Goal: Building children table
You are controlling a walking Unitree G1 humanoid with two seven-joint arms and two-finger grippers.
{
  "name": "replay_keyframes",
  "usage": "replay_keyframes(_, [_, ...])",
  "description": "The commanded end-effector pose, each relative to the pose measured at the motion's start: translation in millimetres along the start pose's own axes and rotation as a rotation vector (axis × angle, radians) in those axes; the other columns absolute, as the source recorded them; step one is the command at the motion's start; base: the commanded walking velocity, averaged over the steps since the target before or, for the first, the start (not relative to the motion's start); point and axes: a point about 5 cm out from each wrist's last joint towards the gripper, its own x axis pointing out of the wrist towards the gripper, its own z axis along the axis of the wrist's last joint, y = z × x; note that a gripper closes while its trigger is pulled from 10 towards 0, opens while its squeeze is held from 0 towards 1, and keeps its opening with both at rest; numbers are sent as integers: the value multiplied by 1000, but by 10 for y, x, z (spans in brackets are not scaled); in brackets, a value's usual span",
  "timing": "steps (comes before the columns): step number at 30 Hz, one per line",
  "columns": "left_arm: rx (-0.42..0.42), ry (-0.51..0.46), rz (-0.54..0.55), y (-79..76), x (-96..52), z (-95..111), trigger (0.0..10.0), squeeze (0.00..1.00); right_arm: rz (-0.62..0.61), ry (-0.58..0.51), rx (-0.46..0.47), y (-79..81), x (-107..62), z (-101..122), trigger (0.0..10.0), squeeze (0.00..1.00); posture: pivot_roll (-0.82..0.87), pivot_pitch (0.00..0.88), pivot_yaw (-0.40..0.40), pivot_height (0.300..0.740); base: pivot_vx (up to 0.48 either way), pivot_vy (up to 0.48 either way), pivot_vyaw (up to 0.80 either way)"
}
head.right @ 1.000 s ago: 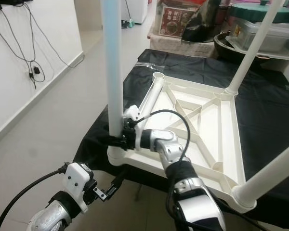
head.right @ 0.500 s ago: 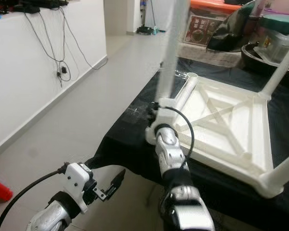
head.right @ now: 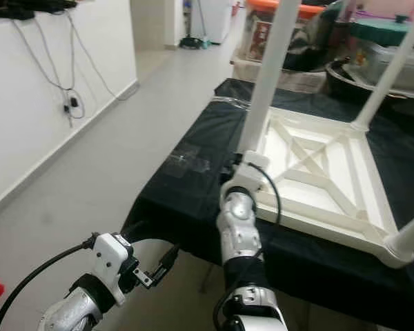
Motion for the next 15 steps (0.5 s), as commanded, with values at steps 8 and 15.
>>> replay_keyframes(8, [3,11,-4,-3,11,-31,10000,0,773,93,25,78,-28,114,10000,0,79,60,-64,740,0,0,0])
replay_keyframes(15, [4,10,-2,2,8,-28,10000,0,1138,223,-22,99,-113,173,10000,0,85,62,-67,740,0,0,0])
